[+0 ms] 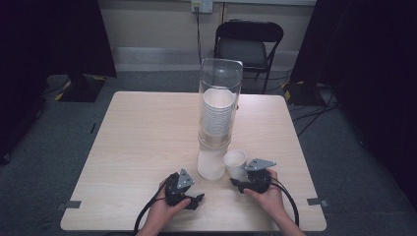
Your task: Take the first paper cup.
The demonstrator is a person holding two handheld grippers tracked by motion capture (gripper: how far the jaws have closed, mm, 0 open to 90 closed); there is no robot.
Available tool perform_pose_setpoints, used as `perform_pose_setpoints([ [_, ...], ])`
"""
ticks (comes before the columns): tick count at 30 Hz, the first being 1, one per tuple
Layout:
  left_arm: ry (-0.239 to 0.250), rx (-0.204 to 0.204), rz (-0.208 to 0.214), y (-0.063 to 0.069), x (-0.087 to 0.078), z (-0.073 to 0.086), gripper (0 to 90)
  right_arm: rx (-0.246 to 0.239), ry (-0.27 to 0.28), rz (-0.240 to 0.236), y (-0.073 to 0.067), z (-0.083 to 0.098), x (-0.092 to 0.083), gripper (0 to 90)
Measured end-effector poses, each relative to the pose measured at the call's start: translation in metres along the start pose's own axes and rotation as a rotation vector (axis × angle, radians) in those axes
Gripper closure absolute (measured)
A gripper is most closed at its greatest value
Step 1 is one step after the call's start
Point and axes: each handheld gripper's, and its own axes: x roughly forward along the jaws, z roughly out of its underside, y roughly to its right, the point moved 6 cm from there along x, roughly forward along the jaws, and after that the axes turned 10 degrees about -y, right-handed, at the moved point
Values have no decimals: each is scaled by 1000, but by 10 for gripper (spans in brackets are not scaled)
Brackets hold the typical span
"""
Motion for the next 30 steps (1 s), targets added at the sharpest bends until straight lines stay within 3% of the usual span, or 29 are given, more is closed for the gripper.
perform_pose_setpoints([
  [4, 24, 11, 18, 4, -1, -8, 159, 5, -2, 1, 0, 1, -1, 340],
  [11, 95, 16, 63, 17, -4, -39, 160, 9, -3, 1, 0, 1, -1, 327],
  [19, 98, 27, 86, 28, 1, -65, 161, 11, -4, 4, 0, 1, -1, 307],
  [24, 100, 34, 91, 31, 3, -71, 161, 4, -9, 25, 1, 5, -3, 230],
  [26, 85, 37, 91, 31, 4, -70, 161, 0, -6, 27, 1, 6, -4, 218],
  [27, 62, 56, 71, 30, 4, -67, 161, 1, -11, 27, 1, 7, -6, 198],
  [30, 61, 61, 78, 30, 4, -65, 160, -5, -9, 33, 1, 8, -8, 196],
])
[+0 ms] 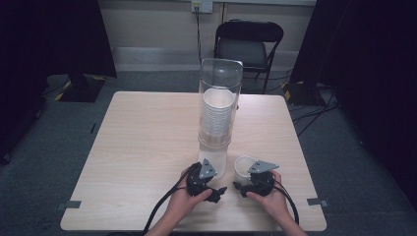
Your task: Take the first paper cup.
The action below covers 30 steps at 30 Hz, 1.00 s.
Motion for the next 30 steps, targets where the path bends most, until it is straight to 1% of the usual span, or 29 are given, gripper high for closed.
perform_pose_setpoints([
  [2, -12, 0, -1, 0, -2, 6, 160, 3, 5, 5, 1, 0, -5, 213],
  [3, -9, -10, 11, 0, -2, 8, 160, 12, 3, 2, 2, 0, -7, 236],
  [5, -18, -6, 9, 0, -2, 11, 161, 15, 8, 7, 4, 0, -8, 240],
  [6, -27, -10, 8, -2, -2, 17, 161, 32, 14, 5, 8, 0, -10, 284],
  [7, -27, -10, 8, -2, -2, 17, 161, 32, 14, 5, 8, 0, -10, 284],
  [8, -36, -15, 5, -3, -3, 21, 161, 35, 19, -2, 9, 0, -10, 302],
  [9, -30, -20, 0, -5, -4, 24, 161, 44, 23, 8, 12, 0, -10, 306],
  [10, -26, -24, 3, -6, -4, 26, 161, 49, 20, 21, 15, -1, -10, 307],
  [11, -43, -20, -5, -9, -6, 32, 161, 43, 13, 34, 20, -3, -8, 306],
  [12, -43, -20, -5, -9, -6, 32, 161, 43, 13, 34, 20, -3, -8, 306],
  [13, -46, -43, -7, -11, -7, 37, 161, 48, 13, 53, 27, -8, -6, 305],
  [14, -46, -43, -7, -11, -7, 37, 162, 57, 17, 56, 29, -10, -6, 303],
  [15, -67, -33, -15, -14, -8, 42, 162, 66, 11, 67, 32, -11, -5, 301],
  [16, -67, -33, -15, -14, -8, 42, 162, 66, 11, 67, 32, -11, -5, 301],
  [17, -63, -42, -13, -16, -10, 45, 162, 79, 5, 85, 41, -14, -2, 289],
  [18, -63, -42, -13, -16, -10, 45, 162, 79, 5, 85, 41, -14, -2, 289],
  [19, -73, -35, -23, -18, -11, 49, 162, 101, 5, 99, 49, -16, 0, 275],
  [20, -73, -35, -23, -18, -11, 49, 162, 101, 5, 99, 49, -16, 0, 275],
  [21, -68, -48, -20, -17, -11, 50, 162, 117, 8, 99, 52, -15, 0, 266],
  [22, -77, -40, -18, -18, -11, 54, 162, 147, -6, 110, 58, -12, 2, 187],
  [23, -70, -50, -17, -18, -10, 54, 162, 149, -9, 121, 61, -10, 2, 176],
  [25, -79, -44, -22, -19, -11, 56, 162, 158, -3, 118, 61, -9, -1, 175],
  [28, -78, -48, -19, -19, -10, 57, 162, 157, 1, 114, 60, -9, -5, 154],
  [29, -76, -45, -21, -19, -10, 57, 162, 149, -1, 110, 59, -8, -6, 157],
  [30, -78, -50, -18, -18, -10, 58, 163, 142, -10, 103, 55, -6, -11, 150],
])
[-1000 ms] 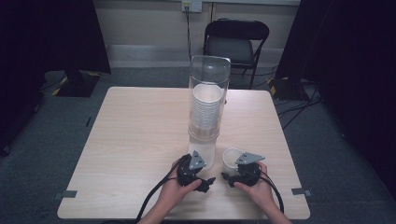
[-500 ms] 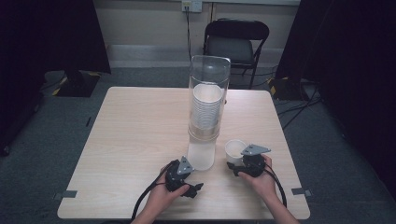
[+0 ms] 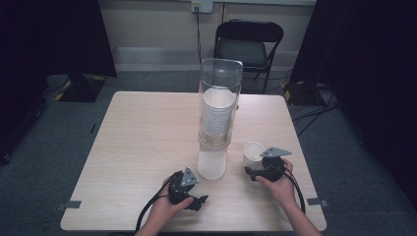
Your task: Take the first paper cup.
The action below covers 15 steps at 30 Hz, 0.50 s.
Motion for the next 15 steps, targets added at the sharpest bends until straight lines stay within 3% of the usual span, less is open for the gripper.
perform_pose_setpoints([
  [3, 3, -3, 0, 0, 0, 1, 162, -21, -4, -2, -3, 3, -4, 146],
  [4, -20, 20, -9, -2, -1, 2, 162, -26, -5, 1, -4, 5, -7, 144],
  [9, 7, 0, -7, -4, -3, 0, 162, -30, -30, -21, -8, 27, -19, 142],
  [15, 29, -24, -14, -9, -7, -2, 162, -21, -57, -44, -15, 42, -24, 144],
])
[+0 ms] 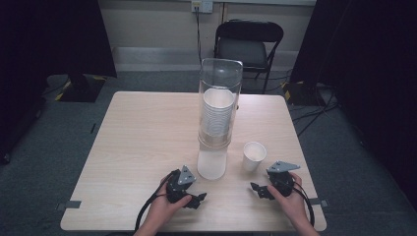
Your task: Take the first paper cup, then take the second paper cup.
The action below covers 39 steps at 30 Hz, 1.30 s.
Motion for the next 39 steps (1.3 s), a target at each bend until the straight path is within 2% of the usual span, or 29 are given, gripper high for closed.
perform_pose_setpoints([
  [4, -3, -14, -3, -2, -1, 0, 161, -31, -8, -16, -10, 5, 1, 142],
  [5, -9, -5, -10, -3, -2, 1, 161, -33, -8, -16, -13, 5, 2, 146],
  [7, -18, 6, -15, -4, -1, 3, 161, -55, 10, -33, -22, 0, 2, 146],
  [9, -22, -2, -11, -3, -1, 5, 161, -63, 19, -41, -26, -3, 1, 147],
  [10, -32, 13, -18, -5, -1, 8, 161, -91, 45, -65, -37, -13, -2, 147],
  [11, -37, 7, -18, -5, -1, 10, 161, -102, 49, -65, -39, -16, -3, 147],
  [14, -49, 4, -26, -8, 0, 17, 161, -118, 68, -94, -52, -29, -4, 149],
  [15, -49, 4, -26, -8, 0, 17, 162, -118, 68, -94, -52, -29, -4, 149],
  [16, -60, 5, -25, -10, -2, 22, 162, -127, 78, -120, -60, -38, -3, 149],
  [18, -62, 8, -29, -12, -2, 24, 162, -136, 89, -127, -65, -44, -2, 148],
  [23, -57, 6, -37, -18, -8, 33, 159, -144, 117, -134, -71, -61, -1, 143],
  [29, -37, 14, -33, -19, -8, 36, 157, -131, 138, -148, -74, -76, -3, 146],
  [31, -24, 5, -29, -19, -8, 37, 155, -129, 146, -156, -76, -81, -4, 146],
  [33, -7, 16, -31, -20, -8, 39, 152, -130, 154, -155, -78, -88, -5, 146],
  [39, -9, 13, -29, -20, -8, 39, 150, -123, 179, -158, -80, -103, -7, 145],
])
